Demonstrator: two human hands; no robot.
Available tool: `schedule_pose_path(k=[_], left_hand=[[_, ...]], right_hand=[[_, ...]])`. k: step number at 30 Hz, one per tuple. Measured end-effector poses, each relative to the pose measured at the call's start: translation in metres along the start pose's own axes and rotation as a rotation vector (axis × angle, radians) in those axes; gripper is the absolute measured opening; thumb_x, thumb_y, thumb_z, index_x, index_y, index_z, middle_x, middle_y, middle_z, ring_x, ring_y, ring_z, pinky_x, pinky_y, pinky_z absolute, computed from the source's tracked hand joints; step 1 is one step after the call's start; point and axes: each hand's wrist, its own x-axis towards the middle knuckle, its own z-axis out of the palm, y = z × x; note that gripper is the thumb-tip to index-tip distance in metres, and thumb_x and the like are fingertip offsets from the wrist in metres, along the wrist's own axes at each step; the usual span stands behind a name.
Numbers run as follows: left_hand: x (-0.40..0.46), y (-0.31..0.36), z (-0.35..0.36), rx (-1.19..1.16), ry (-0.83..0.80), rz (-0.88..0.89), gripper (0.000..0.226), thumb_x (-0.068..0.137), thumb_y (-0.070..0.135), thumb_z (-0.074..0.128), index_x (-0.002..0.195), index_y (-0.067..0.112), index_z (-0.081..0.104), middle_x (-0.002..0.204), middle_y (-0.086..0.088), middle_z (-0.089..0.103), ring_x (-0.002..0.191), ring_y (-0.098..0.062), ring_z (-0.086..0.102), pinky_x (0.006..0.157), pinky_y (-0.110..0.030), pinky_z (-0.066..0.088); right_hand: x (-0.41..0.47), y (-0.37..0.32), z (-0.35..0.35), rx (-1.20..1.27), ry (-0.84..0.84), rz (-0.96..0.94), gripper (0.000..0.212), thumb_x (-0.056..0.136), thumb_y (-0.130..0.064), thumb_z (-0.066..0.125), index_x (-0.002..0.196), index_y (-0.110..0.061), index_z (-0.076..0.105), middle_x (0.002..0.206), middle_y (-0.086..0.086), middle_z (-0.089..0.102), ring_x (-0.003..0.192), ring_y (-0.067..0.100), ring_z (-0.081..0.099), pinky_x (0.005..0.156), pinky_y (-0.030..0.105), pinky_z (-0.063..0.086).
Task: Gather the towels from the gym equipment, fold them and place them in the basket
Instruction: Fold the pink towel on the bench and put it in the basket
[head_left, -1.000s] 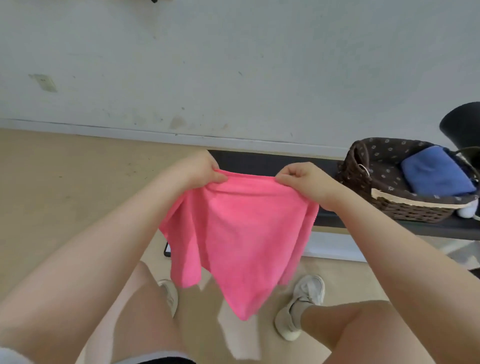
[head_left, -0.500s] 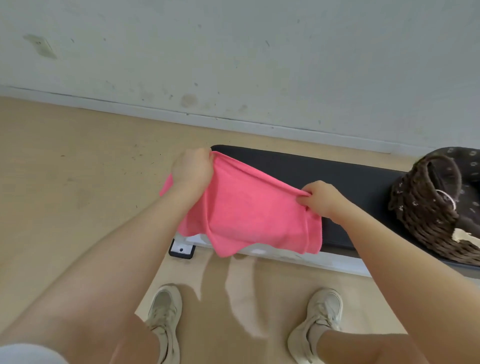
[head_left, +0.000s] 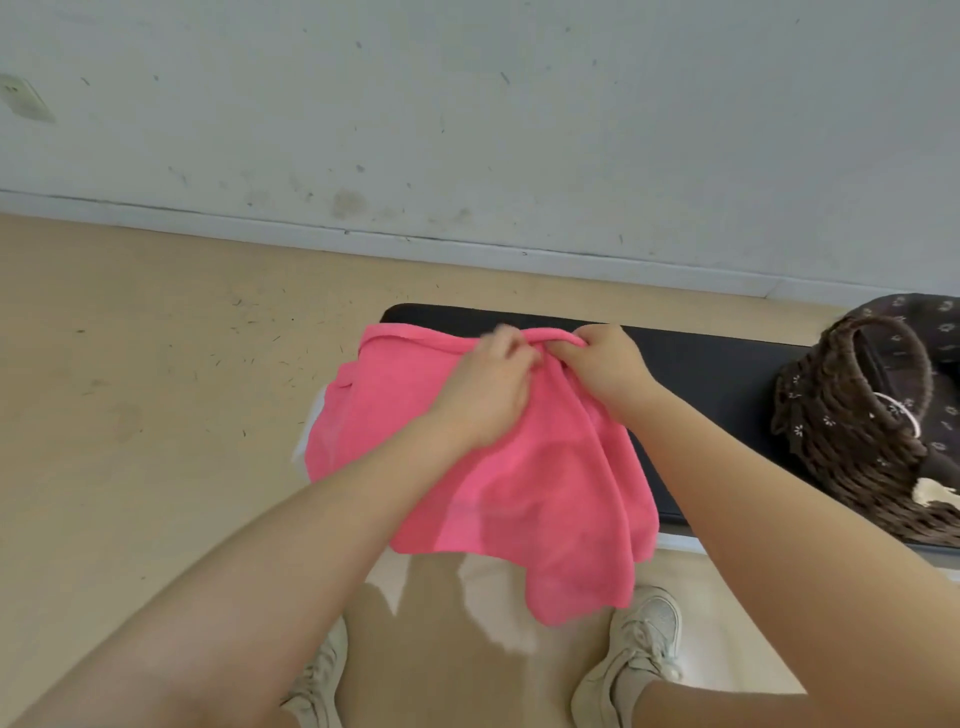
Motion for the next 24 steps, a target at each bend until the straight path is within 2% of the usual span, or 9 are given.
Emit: schedule_pose_path(k=[3,5,7,10,12,15,19,21,24], left_hand=[[0.001,0.003,0.021,0.038,-0.3,-0.088,0.05,0.1,0.029,0.027,0.145,0.007,0.023,0.156,-0.012,0.013,0.145,-0.025,0.012,0.118,-0.031,0.007],[0.002,-0.002,0.025,0.129,-0.3,-0.178,0.055,0.1,0.035,0.022,0.149,0.012,0.01,0.158,-0.004,0.003,0.146,-0.019,0.001,0.117,-0.032,0.0],[0.004,-0.005,0.026,0.169,-0.279,-0.235,0.056,0.1,0.039,0.019,0.149,0.015,0.005,0.159,-0.001,0.0,0.146,-0.017,-0.002,0.117,-0.033,-0.001],[0.01,-0.005,0.028,0.178,-0.283,-0.298,0.057,0.1,0.04,0.017,0.149,0.015,0.003,0.159,-0.001,-0.001,0.146,-0.017,-0.002,0.118,-0.034,-0.002],[0.013,-0.009,0.028,0.179,-0.257,-0.351,0.058,0.1,0.041,0.016,0.149,0.014,0.002,0.159,-0.002,-0.001,0.146,-0.016,-0.003,0.118,-0.034,-0.002],[0.017,-0.021,0.023,0.196,-0.234,-0.421,0.058,0.1,0.04,0.016,0.149,0.013,0.001,0.158,-0.003,-0.003,0.146,-0.017,-0.004,0.118,-0.034,-0.002],[0.017,-0.023,0.021,0.238,-0.239,-0.428,0.058,0.1,0.039,0.016,0.149,0.013,0.0,0.158,-0.002,-0.003,0.146,-0.017,-0.004,0.118,-0.033,-0.002],[0.017,-0.022,0.022,0.24,-0.221,-0.429,0.058,0.1,0.039,0.017,0.149,0.014,0.0,0.158,-0.001,-0.004,0.146,-0.017,-0.005,0.118,-0.033,-0.003],[0.017,-0.023,0.022,0.245,-0.208,-0.42,0.06,0.099,0.043,0.017,0.149,0.015,0.0,0.158,-0.001,-0.004,0.146,-0.016,-0.005,0.118,-0.033,-0.003]], right_hand=[[-0.007,0.005,-0.005,0.089,-0.156,0.079,0.034,0.086,-0.025,0.062,0.056,-0.013,0.05,0.057,0.001,0.049,0.054,0.013,0.044,0.051,0.024,0.038],[-0.012,0.018,-0.019,0.133,-0.34,0.179,0.019,0.083,-0.024,0.068,0.081,-0.005,0.067,0.078,0.01,0.067,0.07,0.021,0.061,0.07,0.034,0.053],[-0.017,0.034,-0.036,0.138,-0.534,0.298,0.032,0.078,-0.026,0.073,0.101,-0.004,0.068,0.097,0.012,0.071,0.088,0.027,0.066,0.085,0.037,0.054],[-0.023,0.056,-0.057,0.024,-0.814,0.391,0.048,0.06,-0.032,0.083,0.099,-0.01,0.068,0.098,0.01,0.063,0.088,0.024,0.054,0.077,0.028,0.046],[-0.026,0.062,-0.07,0.03,-0.897,0.383,0.047,0.056,-0.031,0.081,0.097,-0.011,0.069,0.098,0.009,0.064,0.091,0.022,0.054,0.081,0.029,0.043],[-0.027,0.059,-0.091,0.172,-0.706,0.33,0.023,0.078,-0.011,0.069,0.1,-0.007,0.067,0.099,0.007,0.07,0.091,0.022,0.065,0.086,0.031,0.05],[-0.006,0.061,-0.106,0.178,0.059,0.19,0.014,0.084,-0.006,0.06,0.075,-0.015,0.064,0.079,0.009,0.064,0.078,0.027,0.06,0.064,0.028,0.047],[0.003,0.059,-0.105,-0.079,0.279,0.066,0.013,0.084,-0.009,0.055,0.077,-0.013,0.065,0.081,0.011,0.065,0.081,0.029,0.059,0.063,0.03,0.044],[0.009,0.048,-0.101,-0.709,0.35,-0.098,0.018,0.086,-0.003,0.044,0.089,-0.006,0.062,0.092,0.017,0.062,0.086,0.035,0.059,0.062,0.032,0.037]])
